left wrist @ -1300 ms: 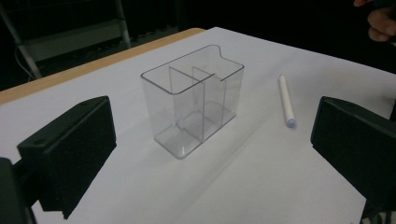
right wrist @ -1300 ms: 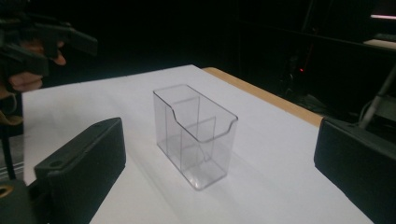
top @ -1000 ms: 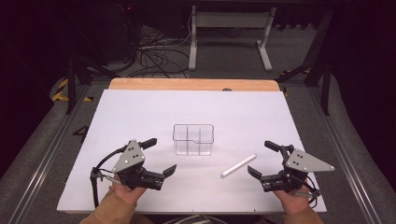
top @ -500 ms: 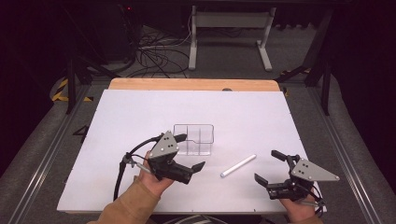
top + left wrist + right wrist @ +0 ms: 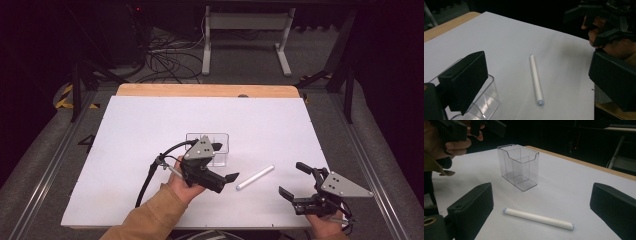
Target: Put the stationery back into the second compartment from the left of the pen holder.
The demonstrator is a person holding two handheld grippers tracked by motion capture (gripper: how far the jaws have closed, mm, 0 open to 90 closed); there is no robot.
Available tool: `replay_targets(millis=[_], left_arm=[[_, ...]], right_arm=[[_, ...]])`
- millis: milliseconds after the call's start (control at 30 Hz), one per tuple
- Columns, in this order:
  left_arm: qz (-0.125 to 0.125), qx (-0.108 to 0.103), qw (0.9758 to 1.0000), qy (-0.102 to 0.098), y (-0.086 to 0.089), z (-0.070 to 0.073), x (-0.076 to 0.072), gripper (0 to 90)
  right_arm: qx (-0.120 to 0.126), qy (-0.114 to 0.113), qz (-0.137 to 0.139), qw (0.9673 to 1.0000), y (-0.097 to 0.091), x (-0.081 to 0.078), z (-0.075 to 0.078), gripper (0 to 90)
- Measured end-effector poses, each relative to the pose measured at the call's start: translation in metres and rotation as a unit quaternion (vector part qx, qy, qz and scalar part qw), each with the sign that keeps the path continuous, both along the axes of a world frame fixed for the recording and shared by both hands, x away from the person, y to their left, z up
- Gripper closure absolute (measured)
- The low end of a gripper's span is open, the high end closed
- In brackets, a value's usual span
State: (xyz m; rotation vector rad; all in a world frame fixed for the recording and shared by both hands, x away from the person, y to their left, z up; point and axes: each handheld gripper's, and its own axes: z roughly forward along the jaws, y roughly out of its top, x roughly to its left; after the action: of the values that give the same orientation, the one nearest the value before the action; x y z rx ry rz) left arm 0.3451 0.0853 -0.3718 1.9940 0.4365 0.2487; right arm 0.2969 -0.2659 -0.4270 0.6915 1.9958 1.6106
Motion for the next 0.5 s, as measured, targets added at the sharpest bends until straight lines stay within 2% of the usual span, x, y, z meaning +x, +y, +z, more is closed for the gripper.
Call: replay_targets(millis=[133, 233, 333, 433, 500], left_arm=[[-0.011, 0.021, 0.9996, 0.014, -0.009, 0.000, 0.000, 4.2], [-0.004, 0.034, 0.9991, 0.025, -0.017, 0.001, 0.002, 4.4], [-0.008, 0.057, 0.9977, 0.035, -0.027, 0.001, 0.006, 5.4], [-0.024, 0.049, 0.9961, 0.069, -0.034, -0.002, 0.013, 9.3], [-0.016, 0.050, 0.9956, 0.077, -0.039, -0.004, 0.016, 12.9]], right_arm=[[-0.002, -0.008, 0.001, 1.0000, -0.001, -0.002, 0.002, 6.2], [0.004, -0.010, 0.000, 0.9999, -0.001, -0.004, 0.004, 6.4], [0.006, -0.010, -0.001, 0.9999, -0.002, -0.004, 0.004, 6.7], [0.013, -0.007, 0.003, 0.9999, -0.002, -0.005, 0.004, 7.0], [0.011, -0.006, 0.006, 0.9999, -0.001, -0.004, 0.004, 7.1]])
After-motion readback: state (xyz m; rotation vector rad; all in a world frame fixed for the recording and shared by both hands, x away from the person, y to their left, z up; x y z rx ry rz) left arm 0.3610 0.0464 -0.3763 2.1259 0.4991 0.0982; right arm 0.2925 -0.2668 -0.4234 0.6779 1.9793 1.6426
